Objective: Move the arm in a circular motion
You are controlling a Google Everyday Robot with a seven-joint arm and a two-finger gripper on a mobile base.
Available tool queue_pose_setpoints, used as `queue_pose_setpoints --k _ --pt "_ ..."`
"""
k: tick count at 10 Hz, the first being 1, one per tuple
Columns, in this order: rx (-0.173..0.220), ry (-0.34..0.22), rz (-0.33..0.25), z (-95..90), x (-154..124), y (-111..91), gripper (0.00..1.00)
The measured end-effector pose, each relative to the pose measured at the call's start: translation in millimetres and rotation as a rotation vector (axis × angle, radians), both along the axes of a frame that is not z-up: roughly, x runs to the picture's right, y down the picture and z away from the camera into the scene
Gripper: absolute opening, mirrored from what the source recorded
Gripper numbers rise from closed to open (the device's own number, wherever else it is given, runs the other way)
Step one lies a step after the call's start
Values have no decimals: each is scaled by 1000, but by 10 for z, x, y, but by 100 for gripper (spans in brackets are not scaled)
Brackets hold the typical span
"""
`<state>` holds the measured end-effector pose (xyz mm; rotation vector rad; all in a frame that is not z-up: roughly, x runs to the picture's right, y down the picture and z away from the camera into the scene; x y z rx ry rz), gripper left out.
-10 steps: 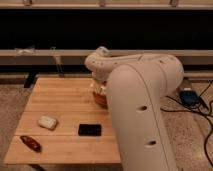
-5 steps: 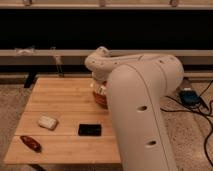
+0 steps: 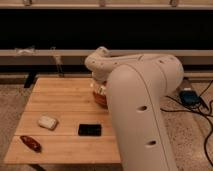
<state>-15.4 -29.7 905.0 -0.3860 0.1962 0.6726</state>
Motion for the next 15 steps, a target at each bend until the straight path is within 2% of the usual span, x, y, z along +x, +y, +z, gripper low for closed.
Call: queue_pose_setpoints --k 8,11,13,15 --pt "1 0 0 0 -2 -4 80" --pt "4 -11 -21 24 -74 -135 80" --pt "12 -41 -57 27 -408 -299 80" --pt "17 -85 -107 -10 -895 -444 80"
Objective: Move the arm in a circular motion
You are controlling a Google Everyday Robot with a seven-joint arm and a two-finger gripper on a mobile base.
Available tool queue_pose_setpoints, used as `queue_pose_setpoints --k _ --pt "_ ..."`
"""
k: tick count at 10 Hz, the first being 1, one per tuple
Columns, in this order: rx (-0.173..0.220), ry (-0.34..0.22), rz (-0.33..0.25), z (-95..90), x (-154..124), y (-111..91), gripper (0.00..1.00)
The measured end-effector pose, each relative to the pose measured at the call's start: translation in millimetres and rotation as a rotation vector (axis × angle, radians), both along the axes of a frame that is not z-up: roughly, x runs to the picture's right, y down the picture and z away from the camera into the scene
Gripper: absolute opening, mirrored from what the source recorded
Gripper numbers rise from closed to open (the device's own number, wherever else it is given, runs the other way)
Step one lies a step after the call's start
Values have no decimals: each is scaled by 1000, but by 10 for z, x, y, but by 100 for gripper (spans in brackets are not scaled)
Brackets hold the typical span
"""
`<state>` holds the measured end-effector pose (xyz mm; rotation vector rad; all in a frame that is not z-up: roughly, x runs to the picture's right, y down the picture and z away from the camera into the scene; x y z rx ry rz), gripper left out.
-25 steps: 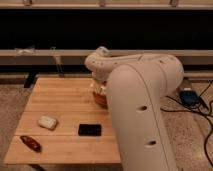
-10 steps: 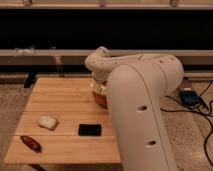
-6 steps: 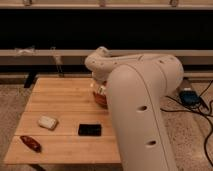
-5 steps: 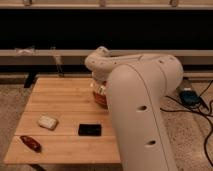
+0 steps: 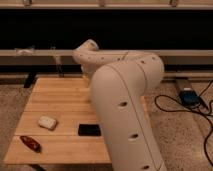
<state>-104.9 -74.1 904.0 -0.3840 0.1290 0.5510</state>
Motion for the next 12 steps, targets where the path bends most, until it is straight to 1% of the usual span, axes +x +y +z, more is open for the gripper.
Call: queue_pose_setpoints --k 1,2,3,5,7,8,10,11,12 --pt "4 -33 -37 -65 -315 -37 80" --pt "8 -59 -73 -175 -542 -31 80" --pt "8 -84 -111 -312 -746 35 80" --pt "20 -149 -187 -644 -1180 203 80" --pt "34 -202 -257 -980 -1469 446 80" --pt "40 -228 -295 -1158 -1579 609 80" --pt "51 -268 -366 -1461 -1695 893 80" --pt "53 -294 -419 -1668 -1746 1120 80" --pt "53 -309 -451 -1819 -1764 1283 80"
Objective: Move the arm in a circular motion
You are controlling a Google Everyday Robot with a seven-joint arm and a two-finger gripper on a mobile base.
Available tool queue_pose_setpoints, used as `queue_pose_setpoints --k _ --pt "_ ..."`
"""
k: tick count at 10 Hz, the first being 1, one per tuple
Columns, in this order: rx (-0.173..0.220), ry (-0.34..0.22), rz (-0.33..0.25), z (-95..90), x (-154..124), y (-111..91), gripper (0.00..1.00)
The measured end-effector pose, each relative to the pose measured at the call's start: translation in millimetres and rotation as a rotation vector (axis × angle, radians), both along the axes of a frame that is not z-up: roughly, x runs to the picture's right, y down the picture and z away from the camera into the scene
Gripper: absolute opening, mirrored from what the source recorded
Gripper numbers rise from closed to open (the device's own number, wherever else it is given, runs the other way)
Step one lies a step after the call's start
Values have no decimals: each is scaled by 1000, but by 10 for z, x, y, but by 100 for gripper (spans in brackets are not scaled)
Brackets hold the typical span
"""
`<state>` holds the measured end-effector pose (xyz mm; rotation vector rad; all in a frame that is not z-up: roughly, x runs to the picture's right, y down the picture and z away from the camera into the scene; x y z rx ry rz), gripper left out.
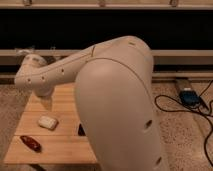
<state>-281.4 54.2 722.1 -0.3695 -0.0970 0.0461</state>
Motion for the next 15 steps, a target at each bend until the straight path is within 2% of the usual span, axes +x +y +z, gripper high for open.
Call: queue_pose_setpoints --k 1,3,5,7,10,12,14,15 --pt "0 -10 -31 -169 42 189 80" --pt "-4 5 -36 -382 199 438 80" --pt "-17 45 -1 -520 490 582 80" --pt "-35 98 63 -565 916 607 80" --pt "-63 191 194 -375 1698 384 80" --pt "-96 268 306 -121 2320 173 80" --pt "-112 317 386 69 2748 1 80" --pt "-125 356 443 229 3074 -134 80"
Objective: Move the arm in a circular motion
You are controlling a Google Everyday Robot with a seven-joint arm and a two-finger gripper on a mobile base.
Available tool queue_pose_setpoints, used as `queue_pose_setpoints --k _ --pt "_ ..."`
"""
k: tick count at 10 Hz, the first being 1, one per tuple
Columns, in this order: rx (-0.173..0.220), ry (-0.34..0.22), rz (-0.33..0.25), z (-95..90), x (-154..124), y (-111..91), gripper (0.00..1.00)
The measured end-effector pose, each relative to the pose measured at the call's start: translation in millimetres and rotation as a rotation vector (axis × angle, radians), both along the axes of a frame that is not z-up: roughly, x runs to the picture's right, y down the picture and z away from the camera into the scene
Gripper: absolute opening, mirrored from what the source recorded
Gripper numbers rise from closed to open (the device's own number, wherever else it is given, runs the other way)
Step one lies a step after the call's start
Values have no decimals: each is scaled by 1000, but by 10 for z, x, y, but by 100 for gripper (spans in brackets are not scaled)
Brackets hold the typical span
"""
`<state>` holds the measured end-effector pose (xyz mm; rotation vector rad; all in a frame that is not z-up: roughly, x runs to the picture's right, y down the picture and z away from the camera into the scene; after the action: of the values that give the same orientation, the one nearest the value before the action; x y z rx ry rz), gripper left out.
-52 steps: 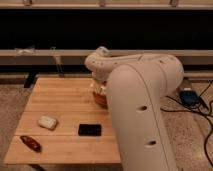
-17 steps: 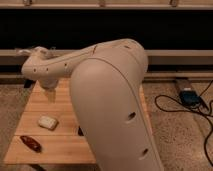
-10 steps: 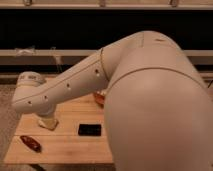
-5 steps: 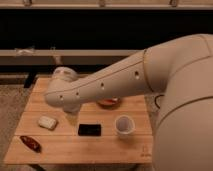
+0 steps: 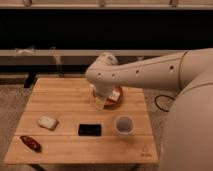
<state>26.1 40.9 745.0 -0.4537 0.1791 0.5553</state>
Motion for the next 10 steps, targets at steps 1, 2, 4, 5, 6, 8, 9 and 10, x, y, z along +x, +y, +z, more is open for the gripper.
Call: queue_pose_setpoints --k 1,2,4,5,6,8,9,10 --pt "-6 27 38 136 219 -128 80" --pt "-8 38 57 239 333 -224 80" --pt "-6 59 100 573 562 -570 80" --pt "-4 58 106 695 592 -708 80" --pt "4 37 101 913 439 -990 80" --pt "10 -1 75 1057 35 -1200 80" --pt "11 -34 47 1096 -287 -1261 80" --pt "11 -58 26 1092 -499 -1276 80"
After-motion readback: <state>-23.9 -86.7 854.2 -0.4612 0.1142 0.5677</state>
